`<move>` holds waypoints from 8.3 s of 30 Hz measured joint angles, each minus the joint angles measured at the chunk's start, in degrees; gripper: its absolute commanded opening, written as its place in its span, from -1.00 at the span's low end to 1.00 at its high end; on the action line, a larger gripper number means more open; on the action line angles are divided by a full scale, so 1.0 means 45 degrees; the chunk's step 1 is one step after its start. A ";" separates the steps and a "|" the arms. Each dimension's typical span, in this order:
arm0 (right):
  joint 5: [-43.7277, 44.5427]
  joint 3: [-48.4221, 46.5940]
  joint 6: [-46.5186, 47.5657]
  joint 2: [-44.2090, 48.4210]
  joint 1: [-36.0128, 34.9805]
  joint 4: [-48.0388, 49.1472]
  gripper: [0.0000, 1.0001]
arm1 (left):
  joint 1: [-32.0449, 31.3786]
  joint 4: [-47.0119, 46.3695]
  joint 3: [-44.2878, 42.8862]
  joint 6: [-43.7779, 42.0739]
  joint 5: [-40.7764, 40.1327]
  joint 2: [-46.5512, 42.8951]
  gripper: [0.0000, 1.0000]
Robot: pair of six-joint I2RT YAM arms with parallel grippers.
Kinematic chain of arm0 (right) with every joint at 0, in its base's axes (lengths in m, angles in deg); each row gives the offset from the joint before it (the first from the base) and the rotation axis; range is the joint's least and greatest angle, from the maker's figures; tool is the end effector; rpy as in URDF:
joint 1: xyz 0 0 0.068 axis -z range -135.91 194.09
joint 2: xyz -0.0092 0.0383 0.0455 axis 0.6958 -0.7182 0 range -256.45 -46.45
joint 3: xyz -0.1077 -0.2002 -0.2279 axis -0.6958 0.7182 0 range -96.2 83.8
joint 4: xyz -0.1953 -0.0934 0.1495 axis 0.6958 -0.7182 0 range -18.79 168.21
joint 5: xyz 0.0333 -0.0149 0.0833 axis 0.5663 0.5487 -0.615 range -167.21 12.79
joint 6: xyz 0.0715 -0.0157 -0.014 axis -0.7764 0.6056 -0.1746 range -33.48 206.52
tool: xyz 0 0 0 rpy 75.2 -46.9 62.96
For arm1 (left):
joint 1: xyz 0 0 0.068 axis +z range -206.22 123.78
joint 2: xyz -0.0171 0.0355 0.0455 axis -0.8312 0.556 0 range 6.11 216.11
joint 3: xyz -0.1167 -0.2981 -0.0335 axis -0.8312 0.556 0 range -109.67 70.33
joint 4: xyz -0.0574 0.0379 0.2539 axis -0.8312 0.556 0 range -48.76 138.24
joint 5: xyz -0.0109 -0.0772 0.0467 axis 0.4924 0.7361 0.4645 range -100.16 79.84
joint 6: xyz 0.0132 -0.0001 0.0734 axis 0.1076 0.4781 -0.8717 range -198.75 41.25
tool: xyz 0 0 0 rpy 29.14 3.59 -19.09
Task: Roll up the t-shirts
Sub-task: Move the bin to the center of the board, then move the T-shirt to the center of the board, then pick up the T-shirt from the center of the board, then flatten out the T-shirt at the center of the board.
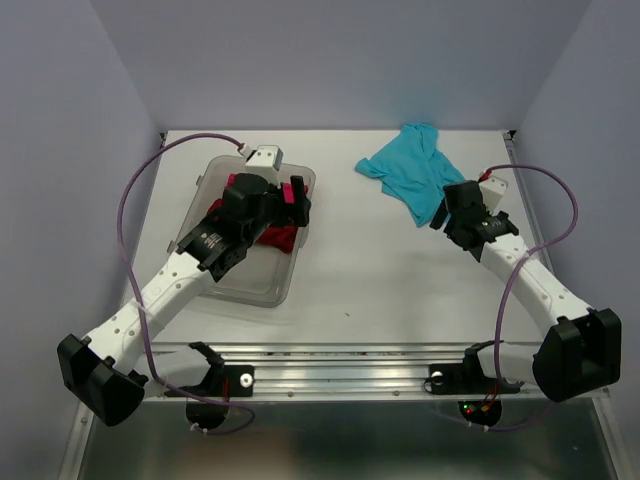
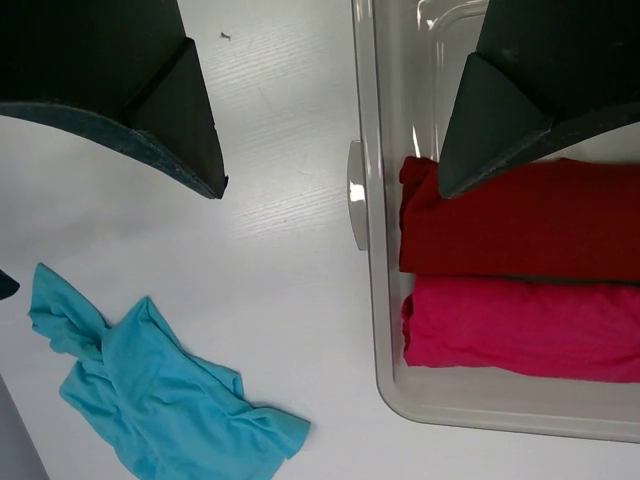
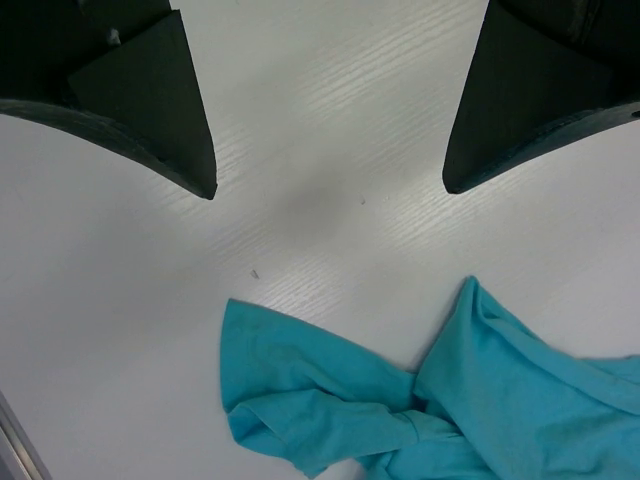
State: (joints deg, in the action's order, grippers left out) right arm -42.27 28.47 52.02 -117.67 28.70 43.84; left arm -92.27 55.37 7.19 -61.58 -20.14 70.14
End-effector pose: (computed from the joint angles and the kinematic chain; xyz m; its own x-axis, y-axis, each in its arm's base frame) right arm 0.2532 0.0325 0.3051 -0.5342 0.3345 -0.7764 0.5314 0.8471 -0.0007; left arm 0.2174 -0.1446 0.4171 -0.3314 -0.1185 -0.9360 0.3625 0.9000 -0.2422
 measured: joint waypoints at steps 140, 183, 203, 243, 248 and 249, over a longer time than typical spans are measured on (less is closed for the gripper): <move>-0.3993 0.5727 -0.6295 0.1336 -0.2089 0.0335 -0.99 | -0.1156 0.2225 -0.9083 0.2113 -0.0078 1.4756 -1.00; -0.2511 -1.0996 0.2079 0.0947 0.2827 -0.0185 -0.99 | 0.1977 0.2370 -1.2784 -0.0583 -0.0146 0.4551 -1.00; -0.1428 -1.0817 0.4493 -0.6013 0.2890 0.2171 0.23 | 0.1603 -0.0505 -0.5051 0.0340 0.1700 0.6178 -0.56; -0.6640 0.2754 -0.3162 -0.0437 -0.2540 0.1311 0.72 | 0.1875 0.2074 -0.8408 0.1515 0.0024 1.3153 0.92; -0.6868 0.2841 -0.3657 -0.1054 -0.3113 0.1860 0.44 | 0.1899 0.2050 -0.8471 0.1350 -0.0335 1.3483 0.88; -0.6878 0.2841 -0.3735 -0.1297 -0.3186 0.2016 0.35 | 0.1899 0.2050 -0.8476 0.1311 -0.0384 1.3561 0.86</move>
State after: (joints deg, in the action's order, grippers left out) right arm -73.22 41.26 35.21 -123.51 14.36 52.91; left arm -83.72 64.59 -30.95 -55.68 -21.86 131.17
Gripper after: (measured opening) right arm 0.797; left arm 0.947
